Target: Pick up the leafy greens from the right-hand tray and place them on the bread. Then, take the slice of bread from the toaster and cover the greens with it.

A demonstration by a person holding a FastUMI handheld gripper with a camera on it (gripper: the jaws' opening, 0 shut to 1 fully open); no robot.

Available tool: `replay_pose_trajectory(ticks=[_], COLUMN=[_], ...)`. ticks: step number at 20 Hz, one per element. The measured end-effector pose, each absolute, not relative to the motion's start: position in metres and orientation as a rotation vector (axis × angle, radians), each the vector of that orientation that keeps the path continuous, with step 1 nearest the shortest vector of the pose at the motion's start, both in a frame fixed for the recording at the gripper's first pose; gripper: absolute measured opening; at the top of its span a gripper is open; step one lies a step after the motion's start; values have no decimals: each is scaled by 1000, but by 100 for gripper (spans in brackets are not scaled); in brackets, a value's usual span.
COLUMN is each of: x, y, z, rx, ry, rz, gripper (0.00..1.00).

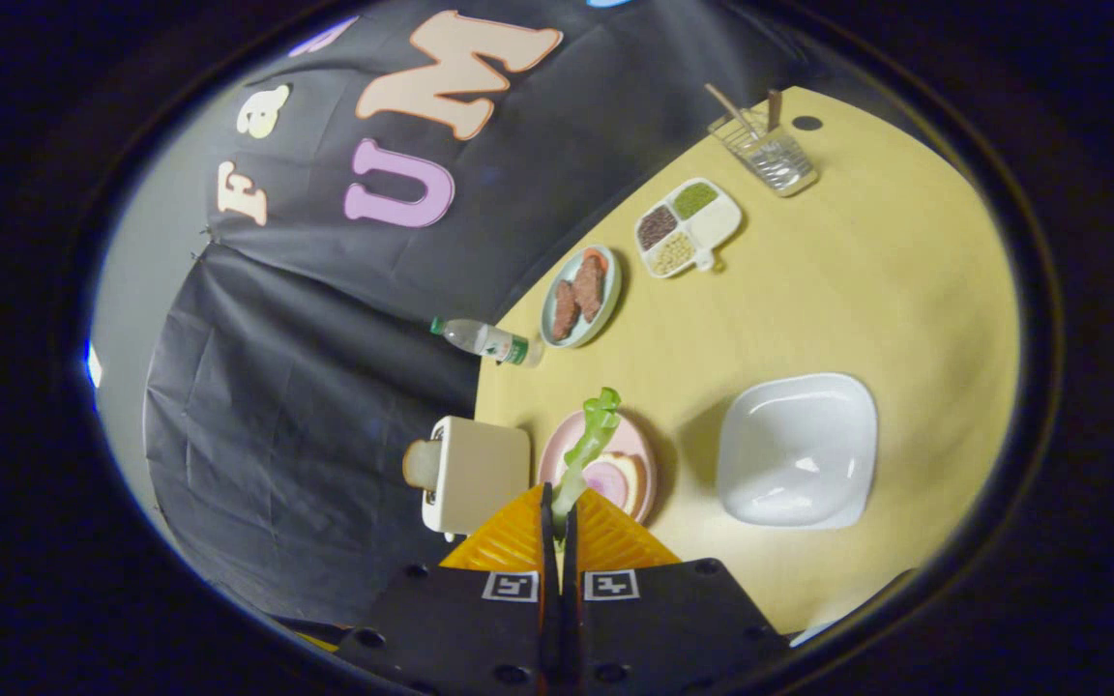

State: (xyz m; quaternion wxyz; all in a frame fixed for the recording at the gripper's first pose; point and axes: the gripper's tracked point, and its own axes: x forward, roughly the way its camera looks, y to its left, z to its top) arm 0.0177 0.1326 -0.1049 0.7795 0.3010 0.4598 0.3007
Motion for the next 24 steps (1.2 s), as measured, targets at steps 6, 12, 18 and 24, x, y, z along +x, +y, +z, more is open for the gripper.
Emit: replay_pose_trajectory(ticks=[6, 12, 18, 24], x=[10, 4, 16, 8], y=[204, 244, 230, 215], z=[-125, -179, -220, -239], rx=[695, 659, 523, 394], ry=[1027, 1117, 1109, 1107], rz=[726, 702, 584, 542], gripper=[4, 3, 3, 5])
